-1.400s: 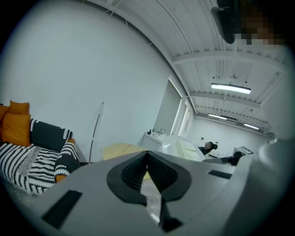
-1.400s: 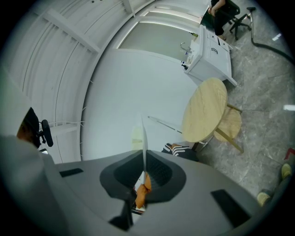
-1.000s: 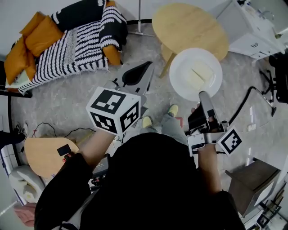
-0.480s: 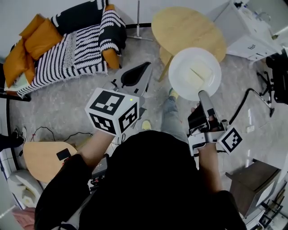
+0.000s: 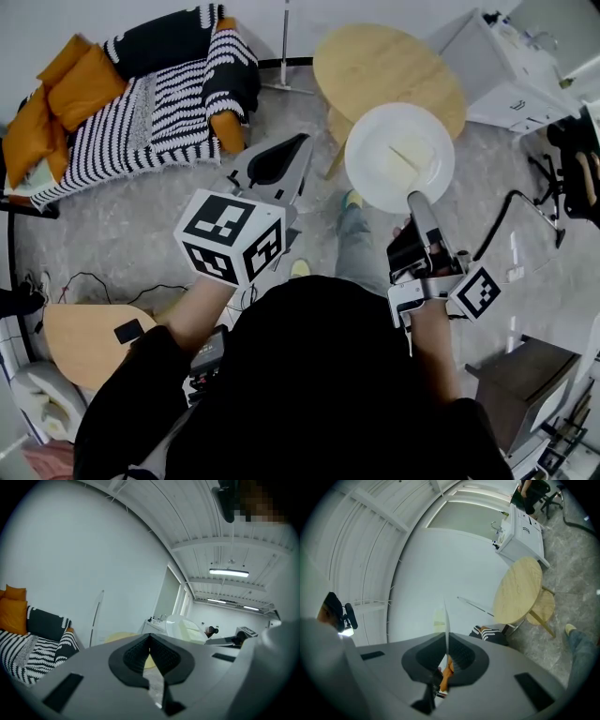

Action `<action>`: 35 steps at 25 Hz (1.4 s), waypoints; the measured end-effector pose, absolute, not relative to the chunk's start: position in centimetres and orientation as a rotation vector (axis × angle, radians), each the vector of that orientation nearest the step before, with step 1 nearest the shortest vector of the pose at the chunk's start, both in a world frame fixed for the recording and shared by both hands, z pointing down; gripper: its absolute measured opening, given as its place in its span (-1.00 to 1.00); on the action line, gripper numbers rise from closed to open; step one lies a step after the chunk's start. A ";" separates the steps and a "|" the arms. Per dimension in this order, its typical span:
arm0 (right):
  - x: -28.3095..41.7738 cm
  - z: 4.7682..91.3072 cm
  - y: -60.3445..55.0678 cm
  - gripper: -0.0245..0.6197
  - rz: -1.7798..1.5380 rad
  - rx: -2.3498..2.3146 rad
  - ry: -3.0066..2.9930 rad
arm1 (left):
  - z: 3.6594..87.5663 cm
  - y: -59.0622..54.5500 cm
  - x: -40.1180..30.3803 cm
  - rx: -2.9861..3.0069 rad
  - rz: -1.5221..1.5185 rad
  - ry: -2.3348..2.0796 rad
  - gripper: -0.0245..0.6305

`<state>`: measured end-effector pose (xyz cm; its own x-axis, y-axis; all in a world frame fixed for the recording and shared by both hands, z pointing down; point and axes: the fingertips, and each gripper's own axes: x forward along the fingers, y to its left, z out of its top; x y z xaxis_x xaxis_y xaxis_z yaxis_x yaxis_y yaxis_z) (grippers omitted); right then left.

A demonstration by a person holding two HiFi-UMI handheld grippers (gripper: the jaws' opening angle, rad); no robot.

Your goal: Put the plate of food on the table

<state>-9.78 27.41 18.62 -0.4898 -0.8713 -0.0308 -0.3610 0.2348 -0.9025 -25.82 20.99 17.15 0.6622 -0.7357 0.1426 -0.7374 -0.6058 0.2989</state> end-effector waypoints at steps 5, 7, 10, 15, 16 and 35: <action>-9.5 18.9 27.2 -0.87 -1.218 -1.127 1.965 | 17.2 20.7 -25.8 2.548 0.000 -1.177 -0.90; -9.4 19.0 27.2 -0.87 -1.223 -1.125 1.957 | 17.3 20.7 -25.7 2.547 0.002 -1.177 -0.90; -9.3 19.2 27.2 -0.87 -1.226 -1.118 1.950 | 17.3 20.8 -25.7 2.548 0.005 -1.184 -0.90; -8.6 19.4 26.1 -0.87 -1.234 -1.106 1.943 | 17.2 19.7 -25.2 2.545 0.012 -1.202 -0.90; -8.4 19.4 25.8 -0.87 -1.236 -1.102 1.945 | 17.2 19.4 -25.1 2.545 0.015 -1.205 -0.90; -4.2 21.5 15.1 -0.87 -1.332 -1.051 1.851 | 19.1 9.2 -21.0 2.501 0.112 -1.207 -0.90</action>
